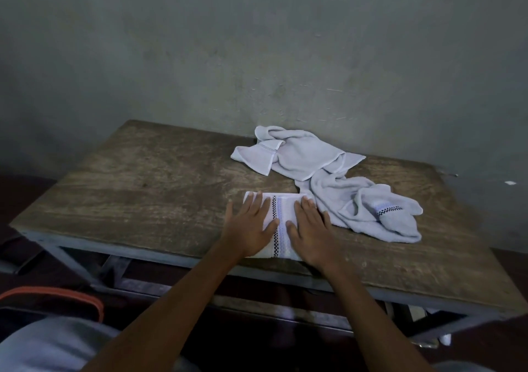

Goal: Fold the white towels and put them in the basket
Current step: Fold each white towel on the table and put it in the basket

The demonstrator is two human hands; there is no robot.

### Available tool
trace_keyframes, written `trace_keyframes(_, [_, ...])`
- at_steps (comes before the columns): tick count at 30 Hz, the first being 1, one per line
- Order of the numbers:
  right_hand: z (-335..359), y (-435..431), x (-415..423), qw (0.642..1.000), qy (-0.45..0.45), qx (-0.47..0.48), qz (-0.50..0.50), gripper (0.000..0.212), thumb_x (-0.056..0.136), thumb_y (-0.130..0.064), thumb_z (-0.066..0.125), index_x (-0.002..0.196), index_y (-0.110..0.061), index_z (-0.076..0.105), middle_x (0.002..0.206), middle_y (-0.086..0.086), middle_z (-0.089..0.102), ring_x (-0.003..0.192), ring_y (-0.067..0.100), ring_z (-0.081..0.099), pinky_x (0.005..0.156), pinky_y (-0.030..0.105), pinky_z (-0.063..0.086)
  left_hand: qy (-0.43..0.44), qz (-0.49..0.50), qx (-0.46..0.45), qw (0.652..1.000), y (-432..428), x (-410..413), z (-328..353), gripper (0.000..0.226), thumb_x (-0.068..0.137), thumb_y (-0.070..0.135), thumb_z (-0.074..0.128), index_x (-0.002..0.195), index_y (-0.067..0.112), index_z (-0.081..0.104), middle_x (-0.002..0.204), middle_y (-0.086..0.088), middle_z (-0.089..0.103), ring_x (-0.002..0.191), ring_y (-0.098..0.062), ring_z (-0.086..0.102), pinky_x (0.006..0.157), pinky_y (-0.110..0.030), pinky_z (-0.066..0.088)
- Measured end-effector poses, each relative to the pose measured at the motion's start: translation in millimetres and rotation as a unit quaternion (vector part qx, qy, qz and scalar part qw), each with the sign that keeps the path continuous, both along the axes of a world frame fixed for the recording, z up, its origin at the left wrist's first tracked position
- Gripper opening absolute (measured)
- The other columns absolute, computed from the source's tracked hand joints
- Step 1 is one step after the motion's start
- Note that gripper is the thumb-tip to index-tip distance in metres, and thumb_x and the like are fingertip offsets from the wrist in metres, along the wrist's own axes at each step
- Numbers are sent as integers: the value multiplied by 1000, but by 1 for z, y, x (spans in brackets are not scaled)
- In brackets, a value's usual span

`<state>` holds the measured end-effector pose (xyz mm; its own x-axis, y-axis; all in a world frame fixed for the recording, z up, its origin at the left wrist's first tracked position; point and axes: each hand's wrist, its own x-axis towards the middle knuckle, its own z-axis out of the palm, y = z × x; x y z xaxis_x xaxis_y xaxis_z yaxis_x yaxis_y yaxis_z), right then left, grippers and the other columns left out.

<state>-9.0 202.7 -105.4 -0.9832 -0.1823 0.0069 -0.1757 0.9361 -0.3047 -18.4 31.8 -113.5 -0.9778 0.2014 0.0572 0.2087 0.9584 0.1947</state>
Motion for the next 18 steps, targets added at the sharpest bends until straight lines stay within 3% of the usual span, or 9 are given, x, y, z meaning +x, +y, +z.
trace_keyframes(2, [-1,-3,-3,1000,4,5,-5,60,100,-42,21,151,-16,4,160,0,-5,146,11,-8,117,38,-7,-11,31,23,999,-4,-4,-7,84,80,72,4,150,26,5,159,1,0,146,-19,0,114,-54,-1])
trace_keyframes(4, [-2,-3,-4,1000,7,12,-6,60,100,-43,21,151,-16,4,160,0,-6,146,11,-8,117,39,-8,-37,63,57,996,-6,-5,-8,83,83,73,17,150,26,2,159,-2,-2,146,-21,-1,114,-52,-5])
trace_keyframes(6, [-3,0,-3,1000,11,3,-3,62,99,-45,23,151,-16,8,160,1,-2,146,11,-5,117,38,-6,-20,91,85,992,-7,-3,-8,87,80,73,15,150,22,9,158,-5,12,146,-21,9,115,-50,-2])
trace_keyframes(8, [-4,3,2,998,35,-54,-16,67,92,-51,28,148,-14,22,158,5,14,146,17,10,118,38,5,44,119,110,986,-11,7,-7,84,78,66,17,145,17,31,146,-8,41,137,-25,35,113,-51,15])
trace_keyframes(10, [-3,5,7,988,84,-119,-60,71,84,-55,33,139,-10,40,146,12,40,135,28,34,112,42,25,123,139,132,974,-16,18,-7,70,80,57,28,129,14,53,118,-9,64,111,-31,58,98,-48,38])
trace_keyframes(12, [-2,6,10,978,114,-137,-109,70,79,-57,37,129,-9,49,126,13,55,119,33,46,102,43,36,122,150,152,969,-19,28,-4,64,79,54,31,122,16,58,108,-8,66,101,-31,59,87,-43,43])
trace_keyframes(15, [-1,6,11,979,51,-142,-136,67,78,-54,42,130,-11,48,122,11,57,114,31,50,98,43,40,61,138,218,964,-17,37,3,73,77,58,29,132,15,51,120,-11,61,110,-31,54,92,-41,45])
trace_keyframes(18, [1,3,10,969,-3,-187,-162,63,78,-53,45,126,-13,51,112,11,61,107,29,56,91,42,47,-8,152,296,943,-11,35,6,62,89,44,47,141,12,38,135,-12,51,122,-29,48,101,-37,39])
